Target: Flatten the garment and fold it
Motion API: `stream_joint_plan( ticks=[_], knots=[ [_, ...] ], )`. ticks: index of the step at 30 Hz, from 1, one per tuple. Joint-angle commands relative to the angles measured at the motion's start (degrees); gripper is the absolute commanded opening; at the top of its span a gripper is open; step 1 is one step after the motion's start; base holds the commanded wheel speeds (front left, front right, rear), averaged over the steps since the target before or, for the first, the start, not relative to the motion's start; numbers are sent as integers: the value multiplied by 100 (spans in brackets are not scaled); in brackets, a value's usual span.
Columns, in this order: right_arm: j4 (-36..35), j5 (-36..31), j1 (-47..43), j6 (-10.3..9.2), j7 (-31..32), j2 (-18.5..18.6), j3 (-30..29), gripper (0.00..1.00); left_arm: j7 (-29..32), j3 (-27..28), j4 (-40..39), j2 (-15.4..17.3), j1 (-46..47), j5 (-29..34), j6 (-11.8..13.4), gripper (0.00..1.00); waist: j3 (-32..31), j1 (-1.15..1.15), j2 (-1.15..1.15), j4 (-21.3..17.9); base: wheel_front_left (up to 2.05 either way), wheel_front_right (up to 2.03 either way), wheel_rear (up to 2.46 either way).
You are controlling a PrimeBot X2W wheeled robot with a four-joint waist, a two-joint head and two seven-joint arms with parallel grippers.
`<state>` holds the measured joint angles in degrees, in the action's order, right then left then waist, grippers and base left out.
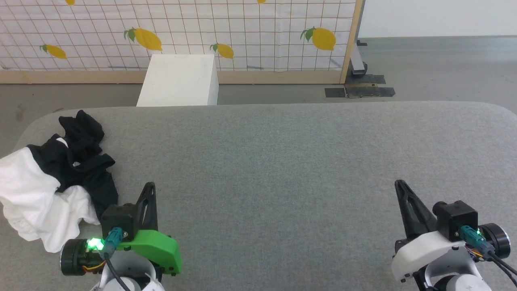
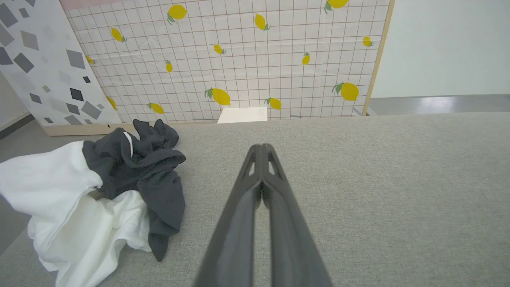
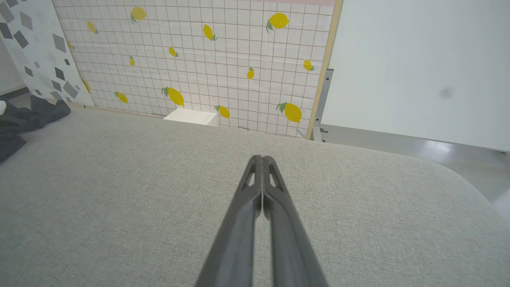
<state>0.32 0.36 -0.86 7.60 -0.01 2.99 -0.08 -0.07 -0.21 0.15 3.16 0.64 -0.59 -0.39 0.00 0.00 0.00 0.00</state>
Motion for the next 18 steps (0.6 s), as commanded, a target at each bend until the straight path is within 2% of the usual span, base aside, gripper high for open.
stream_joint_plan(
  ticks=[1,18],
  knots=[
    [1,3,-1,0,-1,1,-1,100,-1,-4,1,1,1,-3,0,100,0,0,0,0,0,0,0],
    [75,81,10,-1,-98,1,-31,100,-153,-138,103,1,40,-128,126,100,-8,0,0,95,0,0,0]
  ],
)
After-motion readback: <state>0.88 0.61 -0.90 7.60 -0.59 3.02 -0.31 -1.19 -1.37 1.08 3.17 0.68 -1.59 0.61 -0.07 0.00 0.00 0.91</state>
